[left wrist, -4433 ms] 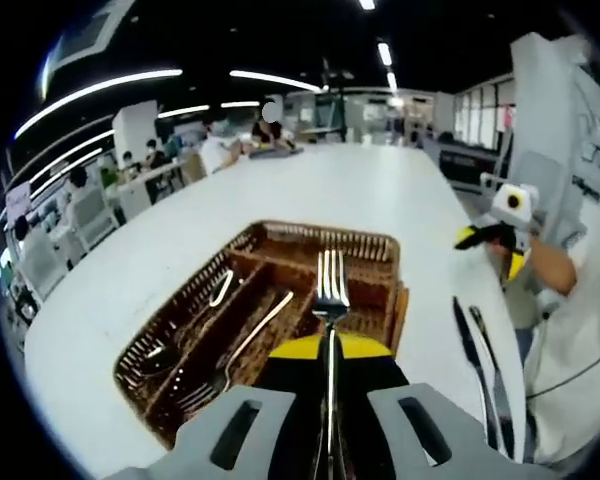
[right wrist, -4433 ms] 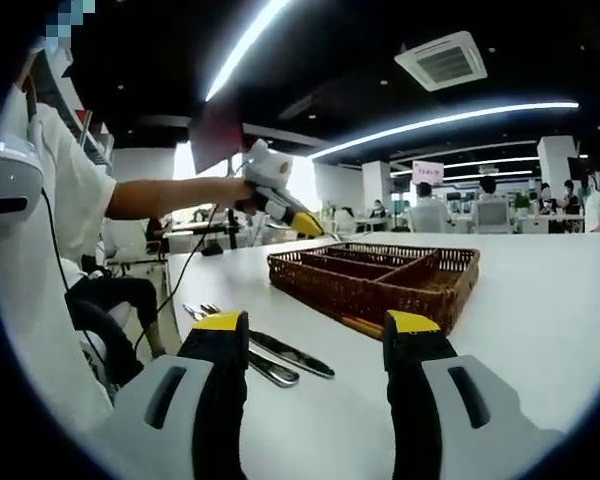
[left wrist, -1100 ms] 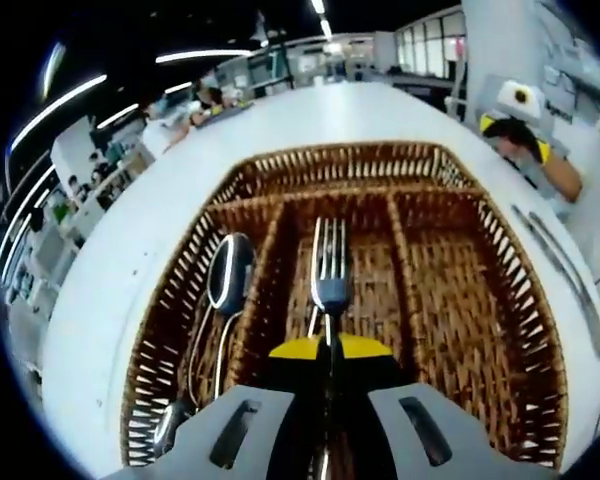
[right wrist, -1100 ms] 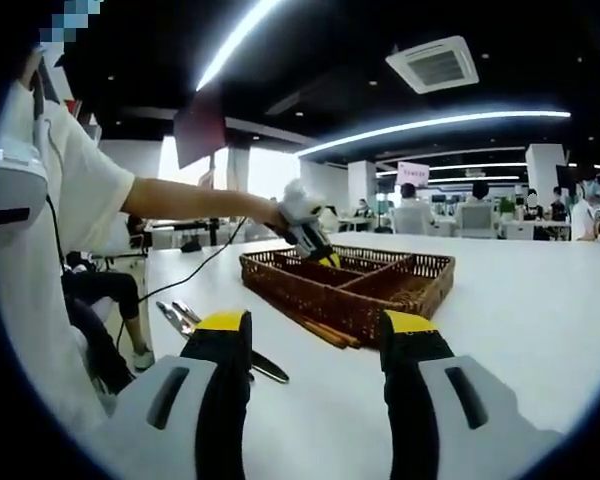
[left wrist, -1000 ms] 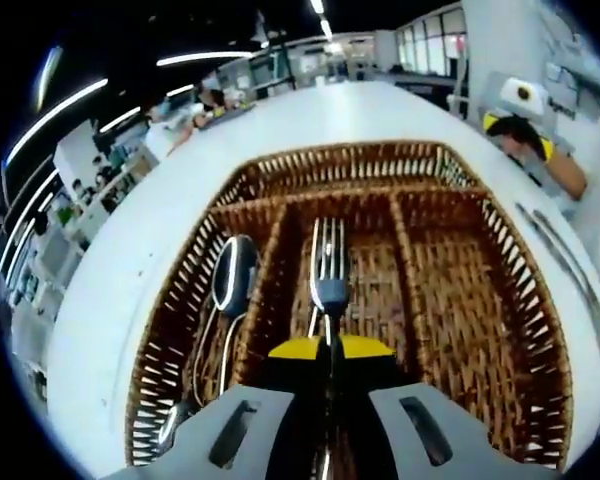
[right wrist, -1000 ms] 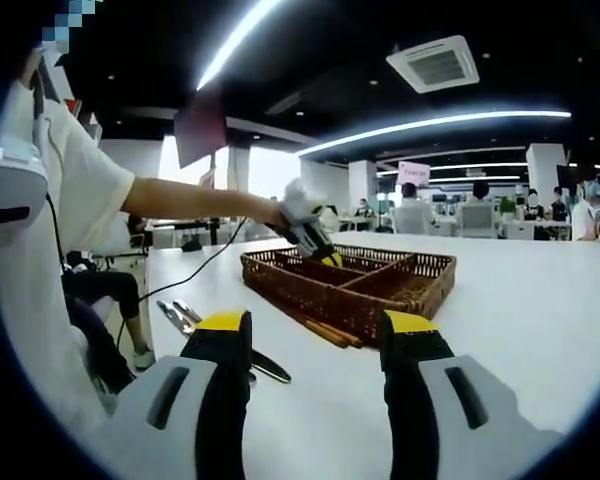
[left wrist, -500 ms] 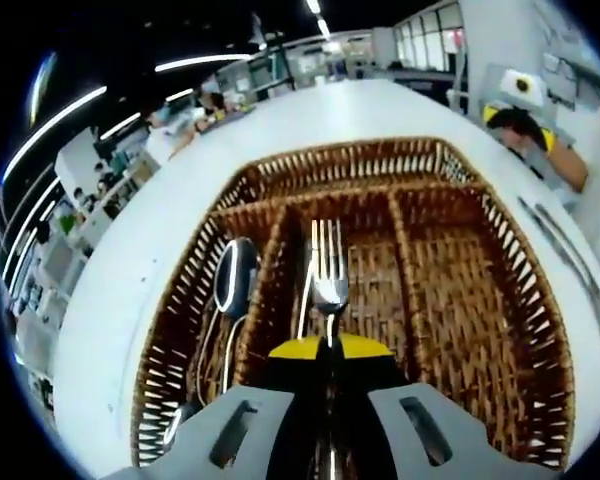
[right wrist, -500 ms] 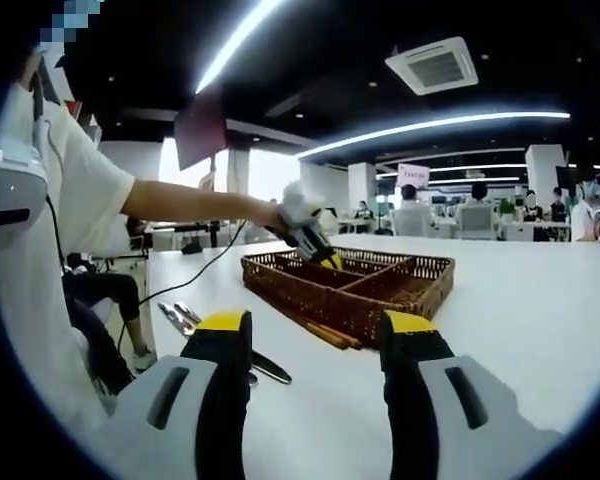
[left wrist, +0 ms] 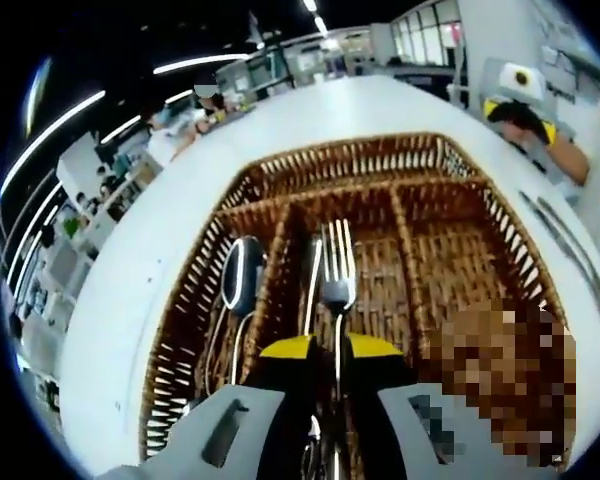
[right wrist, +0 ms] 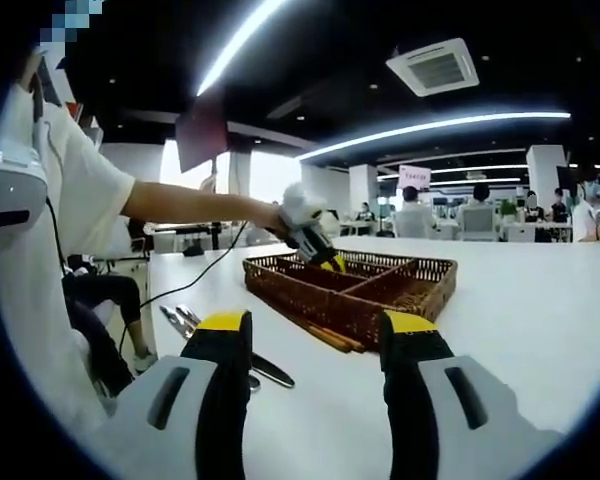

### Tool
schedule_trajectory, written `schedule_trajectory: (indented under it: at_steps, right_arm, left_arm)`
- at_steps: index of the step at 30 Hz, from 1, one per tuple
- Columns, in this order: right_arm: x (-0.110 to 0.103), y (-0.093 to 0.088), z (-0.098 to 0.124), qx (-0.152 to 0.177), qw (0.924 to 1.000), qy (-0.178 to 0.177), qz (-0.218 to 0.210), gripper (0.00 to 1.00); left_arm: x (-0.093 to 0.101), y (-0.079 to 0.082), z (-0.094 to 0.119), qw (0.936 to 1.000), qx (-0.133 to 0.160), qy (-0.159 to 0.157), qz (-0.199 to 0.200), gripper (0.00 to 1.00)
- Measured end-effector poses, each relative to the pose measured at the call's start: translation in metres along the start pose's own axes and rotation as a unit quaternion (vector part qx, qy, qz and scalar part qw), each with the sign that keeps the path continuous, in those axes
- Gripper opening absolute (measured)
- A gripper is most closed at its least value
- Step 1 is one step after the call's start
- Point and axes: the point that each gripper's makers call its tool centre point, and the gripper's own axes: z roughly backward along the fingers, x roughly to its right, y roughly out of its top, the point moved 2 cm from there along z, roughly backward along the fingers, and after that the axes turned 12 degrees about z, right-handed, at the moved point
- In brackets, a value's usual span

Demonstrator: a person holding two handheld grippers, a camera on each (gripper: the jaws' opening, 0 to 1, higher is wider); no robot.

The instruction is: Arrange the knives, forks, and spoons in their matching storage slots by inserting each utensil handle-first until every utensil is classified and aligned in the correct compartment

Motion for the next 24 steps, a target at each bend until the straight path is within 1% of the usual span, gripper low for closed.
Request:
schedule_trajectory:
  at_steps: [2,5,10,17,21,24]
  right_arm:
    - [-0.001,0.000,-0.001,0.000,1.0000,0.001,0.001,0.53]
    - [-0.002,-0.001,-0.001,0.000,1.0000,0.001,-0.002,0.53]
    - [-0.005,0.001,-0.002,0.000,1.0000,0.004,-0.001,0.53]
    - [-0.005,0.005,-0.001,0.004,1.0000,0.004,0.000,0.53]
    - [-0.006,0.007,0.000,0.005,1.0000,0.006,0.002,0.53]
    - [-0.007,0.008,0.000,0.006,1.0000,0.007,0.003,0.53]
  left_arm:
    - [0.001,0.001,0.001,0.9999,0.006,-0.001,0.012,0.13]
    - [0.002,0.000,0.002,0.9998,0.005,-0.004,0.020,0.17]
    - [0.004,0.003,0.010,0.9999,0.011,0.003,0.004,0.17]
    - [0.000,0.008,0.019,0.9995,0.022,0.016,0.016,0.20]
    - [0.002,0.010,0.024,0.9989,0.033,0.021,0.027,0.21]
    - [0.003,0.011,0.028,0.9986,0.039,0.023,0.028,0.22]
